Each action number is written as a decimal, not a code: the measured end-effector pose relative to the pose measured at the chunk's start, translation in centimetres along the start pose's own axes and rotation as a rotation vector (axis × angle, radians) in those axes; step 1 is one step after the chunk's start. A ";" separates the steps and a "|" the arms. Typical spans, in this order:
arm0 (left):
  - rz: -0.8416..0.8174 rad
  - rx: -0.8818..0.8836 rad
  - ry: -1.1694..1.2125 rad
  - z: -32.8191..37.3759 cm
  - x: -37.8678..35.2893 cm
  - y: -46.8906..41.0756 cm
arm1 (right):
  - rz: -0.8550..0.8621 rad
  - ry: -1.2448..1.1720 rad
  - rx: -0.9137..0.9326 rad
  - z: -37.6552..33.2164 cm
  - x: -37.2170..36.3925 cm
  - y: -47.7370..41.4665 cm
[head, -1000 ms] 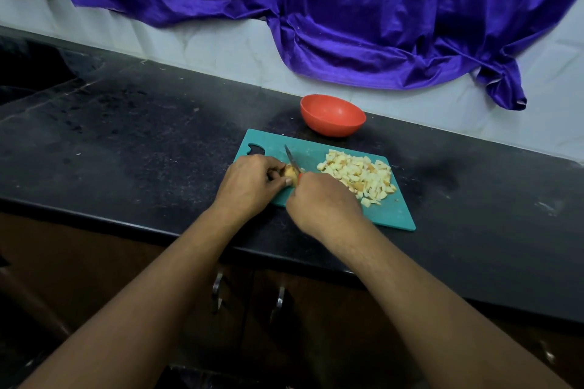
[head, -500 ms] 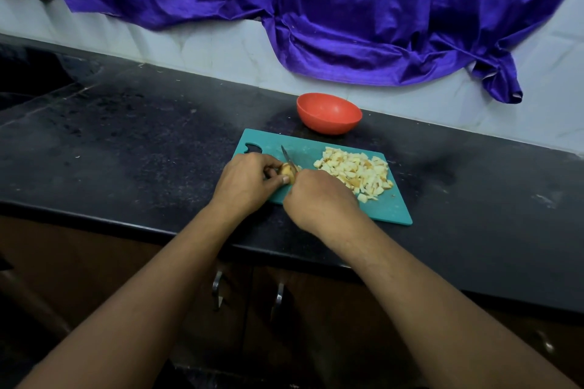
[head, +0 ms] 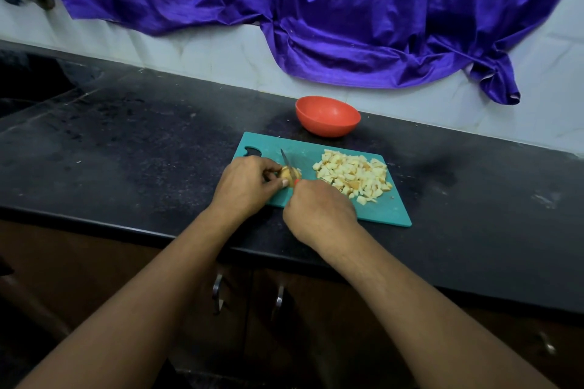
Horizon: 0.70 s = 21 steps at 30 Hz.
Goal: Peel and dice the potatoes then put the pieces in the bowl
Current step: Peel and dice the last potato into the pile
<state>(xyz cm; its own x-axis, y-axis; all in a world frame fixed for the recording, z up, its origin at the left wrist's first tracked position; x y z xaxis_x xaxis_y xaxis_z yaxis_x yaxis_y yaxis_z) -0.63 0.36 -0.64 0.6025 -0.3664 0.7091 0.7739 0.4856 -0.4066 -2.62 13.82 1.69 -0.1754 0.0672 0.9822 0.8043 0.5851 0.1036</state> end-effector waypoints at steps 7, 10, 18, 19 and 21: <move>-0.003 -0.002 -0.006 0.0 0.1 -0.1 | -0.010 0.019 0.002 -0.2 0.1 0.0; 0.001 -0.004 -0.021 0.1 0.1 -0.1 | 0.003 0.028 0.017 -0.3 0.0 -0.1; 0.007 -0.008 0.000 0.0 0.0 -0.1 | -0.027 0.026 0.022 0.5 -1.2 0.8; 0.009 -0.008 0.001 0.0 0.0 -0.1 | -0.026 0.018 0.021 0.5 -1.3 0.7; 0.013 -0.009 0.000 0.0 0.0 -0.1 | -0.023 0.013 0.016 0.5 -1.3 0.5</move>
<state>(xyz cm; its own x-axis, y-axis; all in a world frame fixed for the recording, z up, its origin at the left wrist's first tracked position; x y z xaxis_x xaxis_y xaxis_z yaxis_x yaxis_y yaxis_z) -0.66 0.31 -0.60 0.6127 -0.3599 0.7036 0.7675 0.4834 -0.4211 -2.25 14.47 0.42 -0.1860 0.0434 0.9816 0.7910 0.5993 0.1234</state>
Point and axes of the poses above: each hand's wrist, its own y-axis away from the middle knuckle, its own x-axis out of the back of the hand, z = x × y, the point moved 8 cm from there along -y, towards the middle knuckle, and after that the axes turned 2 degrees about z, right-handed, at the moved point
